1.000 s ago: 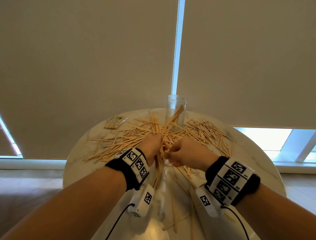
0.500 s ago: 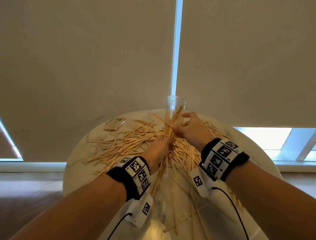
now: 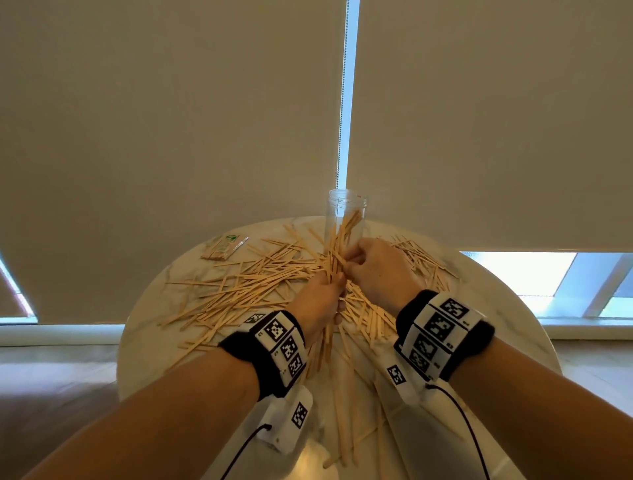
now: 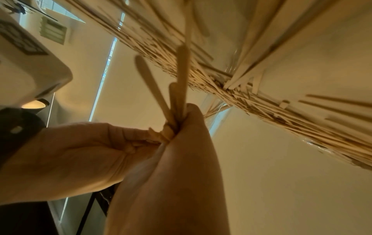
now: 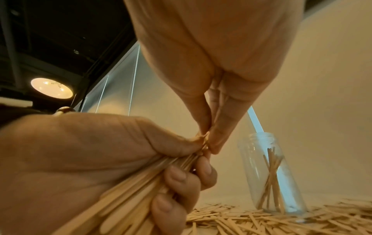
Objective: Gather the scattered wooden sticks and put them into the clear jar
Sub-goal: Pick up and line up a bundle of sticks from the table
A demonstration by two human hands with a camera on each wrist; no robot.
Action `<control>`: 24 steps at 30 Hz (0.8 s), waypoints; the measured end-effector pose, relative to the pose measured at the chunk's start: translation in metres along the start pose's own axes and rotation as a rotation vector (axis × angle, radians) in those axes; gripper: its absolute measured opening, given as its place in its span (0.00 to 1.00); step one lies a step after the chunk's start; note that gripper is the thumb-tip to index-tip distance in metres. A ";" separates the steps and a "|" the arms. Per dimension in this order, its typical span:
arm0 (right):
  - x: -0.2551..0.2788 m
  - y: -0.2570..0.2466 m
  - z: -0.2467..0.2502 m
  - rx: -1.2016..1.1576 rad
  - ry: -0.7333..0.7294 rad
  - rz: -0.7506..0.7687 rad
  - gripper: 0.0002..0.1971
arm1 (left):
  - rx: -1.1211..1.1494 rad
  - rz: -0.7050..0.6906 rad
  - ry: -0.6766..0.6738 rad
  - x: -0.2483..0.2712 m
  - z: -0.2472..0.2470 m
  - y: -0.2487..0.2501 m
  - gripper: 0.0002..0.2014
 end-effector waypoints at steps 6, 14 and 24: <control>0.014 0.001 0.000 -0.176 -0.052 -0.007 0.03 | 0.092 -0.025 0.087 -0.004 0.006 0.006 0.15; 0.017 -0.002 0.010 -0.084 -0.074 -0.003 0.11 | -0.043 -0.004 0.130 -0.006 0.009 0.010 0.14; -0.013 -0.036 0.024 0.035 0.020 0.229 0.04 | -0.220 -0.069 -0.025 -0.002 -0.019 0.009 0.08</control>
Point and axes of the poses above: each hand's wrist, its own x-axis away from the middle knuckle, its own z-axis out of the back of the hand, y = z × x, the point moved 5 cm from there along -x, towards the middle knuckle, and after that the axes turned 6 degrees about -y, right-handed, at the moved point
